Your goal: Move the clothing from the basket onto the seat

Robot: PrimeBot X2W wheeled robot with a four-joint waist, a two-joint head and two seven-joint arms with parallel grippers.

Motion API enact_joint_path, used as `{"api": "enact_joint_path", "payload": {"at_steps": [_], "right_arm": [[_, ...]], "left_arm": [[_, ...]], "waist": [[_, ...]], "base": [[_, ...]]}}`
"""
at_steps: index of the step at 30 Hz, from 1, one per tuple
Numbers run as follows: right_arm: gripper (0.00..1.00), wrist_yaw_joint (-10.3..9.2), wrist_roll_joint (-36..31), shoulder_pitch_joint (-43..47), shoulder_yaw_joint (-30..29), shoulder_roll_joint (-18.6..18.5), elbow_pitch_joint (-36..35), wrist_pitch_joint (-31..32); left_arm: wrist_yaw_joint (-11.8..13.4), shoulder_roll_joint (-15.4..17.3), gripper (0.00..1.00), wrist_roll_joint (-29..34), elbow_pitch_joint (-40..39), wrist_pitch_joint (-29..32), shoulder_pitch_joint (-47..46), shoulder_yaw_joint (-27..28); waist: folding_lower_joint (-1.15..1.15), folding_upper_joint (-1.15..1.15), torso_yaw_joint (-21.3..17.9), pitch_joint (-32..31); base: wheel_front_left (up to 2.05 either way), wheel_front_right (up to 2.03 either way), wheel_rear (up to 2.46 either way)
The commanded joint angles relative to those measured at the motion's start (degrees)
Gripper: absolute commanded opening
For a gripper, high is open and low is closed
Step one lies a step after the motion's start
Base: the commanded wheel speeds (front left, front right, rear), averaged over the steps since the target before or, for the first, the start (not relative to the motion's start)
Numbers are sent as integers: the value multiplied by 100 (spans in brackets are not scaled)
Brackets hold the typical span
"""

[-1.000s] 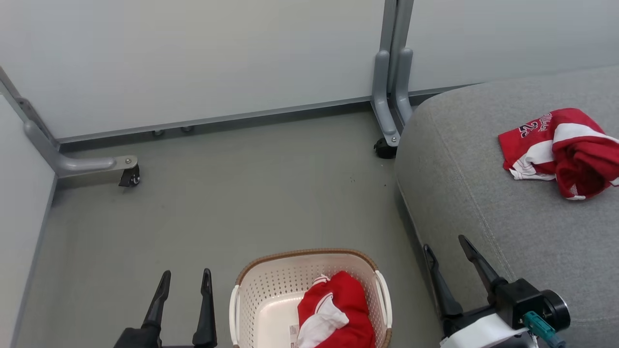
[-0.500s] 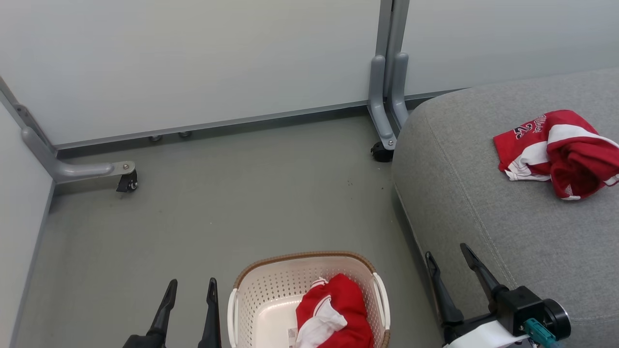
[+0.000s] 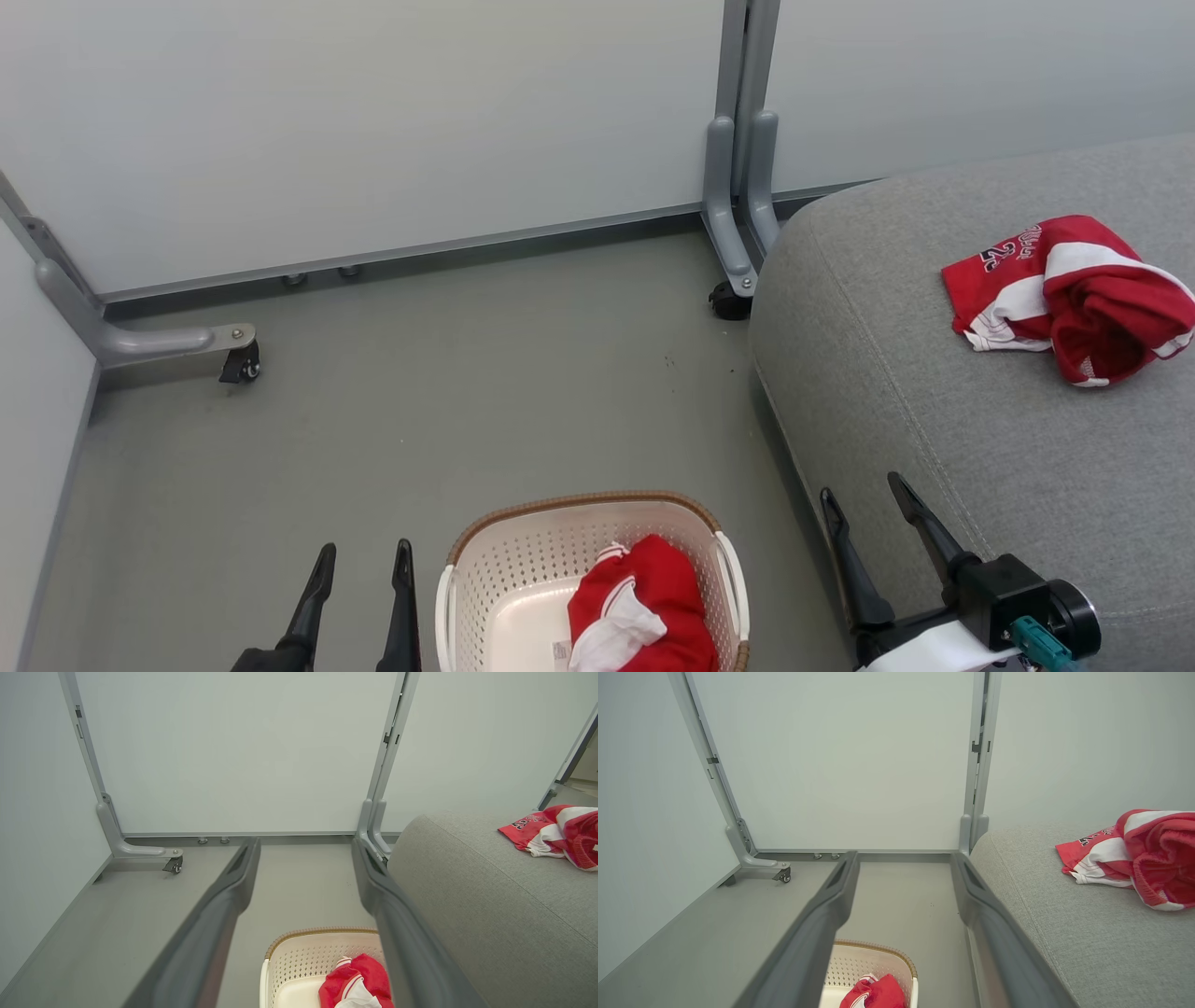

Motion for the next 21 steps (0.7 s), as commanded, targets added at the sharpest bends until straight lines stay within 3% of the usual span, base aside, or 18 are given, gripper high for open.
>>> {"api": "enact_joint_path", "payload": {"at_steps": [1,21], "right_arm": [[100,-8,32,45,-7,-1,0,-4],[100,-9,69,-77,43,1,-42,-3]], "left_arm": [[-14,6,100,60,15,-3,-69,29],[-37,6,100,120,79,-3,-93,24]], "waist": [[0,0,-2,11],[0,0,-129,143]], "base": [[0,0,0],[0,0,0]]}}
